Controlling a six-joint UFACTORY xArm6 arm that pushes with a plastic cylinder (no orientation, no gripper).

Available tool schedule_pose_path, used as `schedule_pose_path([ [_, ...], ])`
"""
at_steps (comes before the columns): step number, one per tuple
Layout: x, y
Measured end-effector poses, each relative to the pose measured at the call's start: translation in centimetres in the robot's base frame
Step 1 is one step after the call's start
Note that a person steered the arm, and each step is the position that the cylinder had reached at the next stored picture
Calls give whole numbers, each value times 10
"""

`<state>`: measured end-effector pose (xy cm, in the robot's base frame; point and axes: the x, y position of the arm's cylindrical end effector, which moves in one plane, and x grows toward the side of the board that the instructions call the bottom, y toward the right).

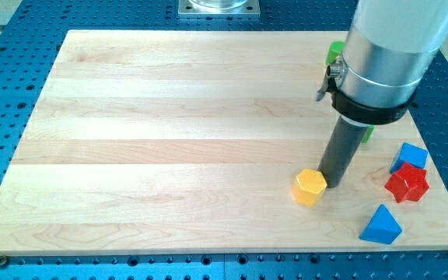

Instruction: Push the yellow hexagon into the blue triangle

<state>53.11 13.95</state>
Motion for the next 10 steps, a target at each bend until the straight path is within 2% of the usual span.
schedule_pose_path([
  [2, -1, -64],
  [4, 26, -122],
  [5, 34, -103],
  [6, 27, -32],
  [7, 27, 4],
  [9, 27, -13],
  [10, 88, -43],
])
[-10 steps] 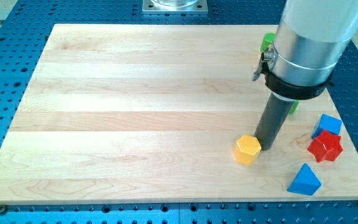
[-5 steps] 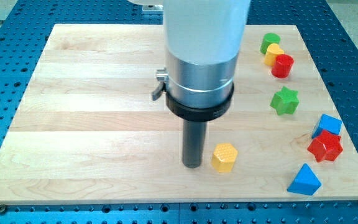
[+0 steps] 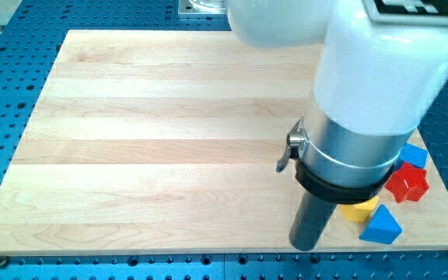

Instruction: Push the yellow hexagon into the blue triangle

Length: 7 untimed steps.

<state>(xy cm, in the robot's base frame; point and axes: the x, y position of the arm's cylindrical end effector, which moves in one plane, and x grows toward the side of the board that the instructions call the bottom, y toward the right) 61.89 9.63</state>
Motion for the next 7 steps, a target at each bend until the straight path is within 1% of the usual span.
schedule_pose_path([
  [1, 0, 0],
  [3, 0, 67],
  [4, 0, 87],
  [7, -1, 87],
])
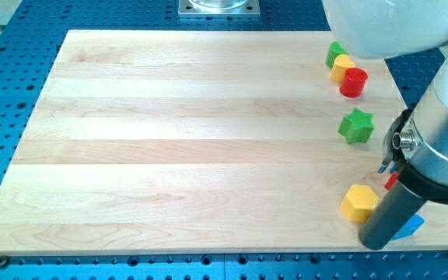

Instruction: Push the yellow hexagon into the blue triangle

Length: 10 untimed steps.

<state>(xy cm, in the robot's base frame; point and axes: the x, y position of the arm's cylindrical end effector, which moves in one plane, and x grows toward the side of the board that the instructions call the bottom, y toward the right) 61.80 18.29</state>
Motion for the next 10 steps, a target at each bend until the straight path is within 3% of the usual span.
schedule_pose_path([
  [4, -13, -18],
  [6, -8, -58],
  [7, -35, -85],
  [8, -61, -85],
  [10, -61, -35],
])
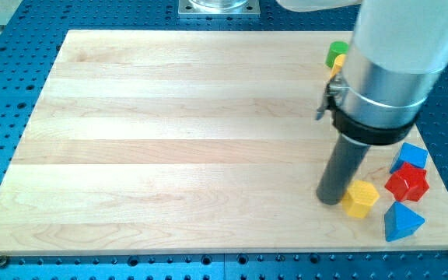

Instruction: Push the yellow hexagon into the blue triangle

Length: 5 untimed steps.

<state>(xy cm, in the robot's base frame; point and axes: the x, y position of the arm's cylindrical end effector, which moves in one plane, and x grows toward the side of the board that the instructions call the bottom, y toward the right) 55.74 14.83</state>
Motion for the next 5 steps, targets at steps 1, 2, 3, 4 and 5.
schedule_pose_path([
  [1, 0, 24],
  [2, 0, 24],
  [3, 0, 16],
  [4, -23, -14],
  [5, -71, -23],
])
